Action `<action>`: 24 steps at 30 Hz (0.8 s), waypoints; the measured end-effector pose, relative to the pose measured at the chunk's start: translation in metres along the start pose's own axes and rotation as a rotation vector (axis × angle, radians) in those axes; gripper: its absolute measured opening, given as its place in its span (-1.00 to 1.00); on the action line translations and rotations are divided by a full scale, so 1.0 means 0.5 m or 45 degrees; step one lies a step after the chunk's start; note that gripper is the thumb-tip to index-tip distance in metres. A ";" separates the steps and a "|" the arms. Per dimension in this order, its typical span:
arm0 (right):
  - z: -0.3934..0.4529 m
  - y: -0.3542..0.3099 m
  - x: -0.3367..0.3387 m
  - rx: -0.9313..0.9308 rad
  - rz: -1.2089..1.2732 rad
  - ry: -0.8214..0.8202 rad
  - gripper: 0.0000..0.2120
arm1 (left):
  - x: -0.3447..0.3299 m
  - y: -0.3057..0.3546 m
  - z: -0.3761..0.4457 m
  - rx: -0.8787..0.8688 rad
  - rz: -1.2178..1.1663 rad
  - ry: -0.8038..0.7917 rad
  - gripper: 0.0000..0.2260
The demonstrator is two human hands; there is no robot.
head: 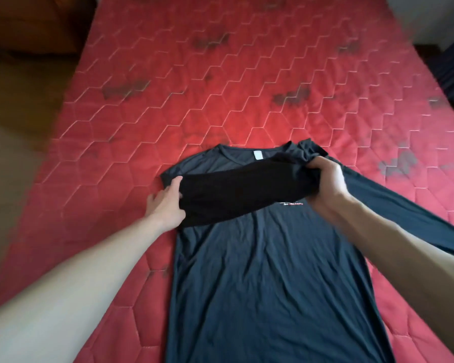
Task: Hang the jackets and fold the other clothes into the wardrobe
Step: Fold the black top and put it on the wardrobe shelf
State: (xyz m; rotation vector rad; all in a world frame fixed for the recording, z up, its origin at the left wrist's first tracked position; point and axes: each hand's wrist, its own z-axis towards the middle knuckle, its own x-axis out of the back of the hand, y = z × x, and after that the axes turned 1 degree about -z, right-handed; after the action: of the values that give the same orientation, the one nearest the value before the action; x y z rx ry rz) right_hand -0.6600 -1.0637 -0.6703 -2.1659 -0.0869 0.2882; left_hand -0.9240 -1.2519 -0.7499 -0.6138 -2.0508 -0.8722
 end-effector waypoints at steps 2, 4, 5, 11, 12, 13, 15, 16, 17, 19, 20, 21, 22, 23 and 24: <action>0.033 -0.001 0.078 0.008 0.035 0.117 -0.66 | -0.025 0.038 0.037 -0.036 0.131 -0.043 -0.23; 0.066 0.011 0.147 -0.007 -0.018 0.290 -0.77 | -0.056 0.065 0.064 0.000 0.222 -0.042 -0.30; 0.082 0.021 0.178 -0.012 -0.084 0.368 -0.82 | -0.068 0.074 0.073 0.034 0.246 -0.029 -0.33; 0.137 0.103 0.288 -0.072 -0.443 0.422 -0.78 | -0.086 0.076 0.112 0.121 0.413 0.045 -0.35; 0.146 0.111 0.294 -0.105 -0.441 0.439 -0.79 | -0.082 0.072 0.120 0.129 0.461 0.060 -0.39; 0.155 0.115 0.298 -0.138 -0.435 0.465 -0.82 | -0.077 0.067 0.127 0.122 0.526 0.091 -0.46; 0.173 0.119 0.300 -0.177 -0.484 0.468 -0.84 | -0.064 0.059 0.140 0.045 0.686 0.169 -0.58; 0.183 0.124 0.303 -0.168 -0.571 0.438 -0.78 | -0.057 0.055 0.146 -0.024 0.748 0.183 -0.62; 0.191 0.129 0.305 -0.137 -0.703 0.412 -0.74 | -0.051 0.053 0.153 -0.101 0.780 0.175 -0.67; 0.204 0.133 0.311 0.019 -1.018 0.425 -0.79 | -0.035 0.052 0.167 -0.219 0.739 0.119 -0.76; 0.209 0.130 0.311 0.122 -1.101 0.443 -0.85 | -0.027 0.052 0.170 -0.248 0.702 0.078 -0.77; 0.214 0.124 0.311 0.221 -1.105 0.463 -0.89 | -0.019 0.052 0.174 -0.263 0.679 0.028 -0.75; 0.219 0.117 0.310 0.305 -1.068 0.487 -0.91 | -0.011 0.050 0.177 -0.267 0.670 -0.020 -0.74; 0.224 0.111 0.310 0.374 -1.040 0.515 -0.92 | -0.005 0.044 0.178 -0.267 0.664 -0.043 -0.74; 0.231 0.106 0.311 0.419 -1.032 0.547 -0.94 | 0.001 0.037 0.181 -0.271 0.657 -0.027 -0.77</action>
State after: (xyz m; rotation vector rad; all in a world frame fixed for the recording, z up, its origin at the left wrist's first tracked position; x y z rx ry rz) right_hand -0.5390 -0.9753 -0.8041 -1.6589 -0.6046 -0.5835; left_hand -0.9559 -1.1717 -0.7820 -1.2069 -1.7044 -0.7742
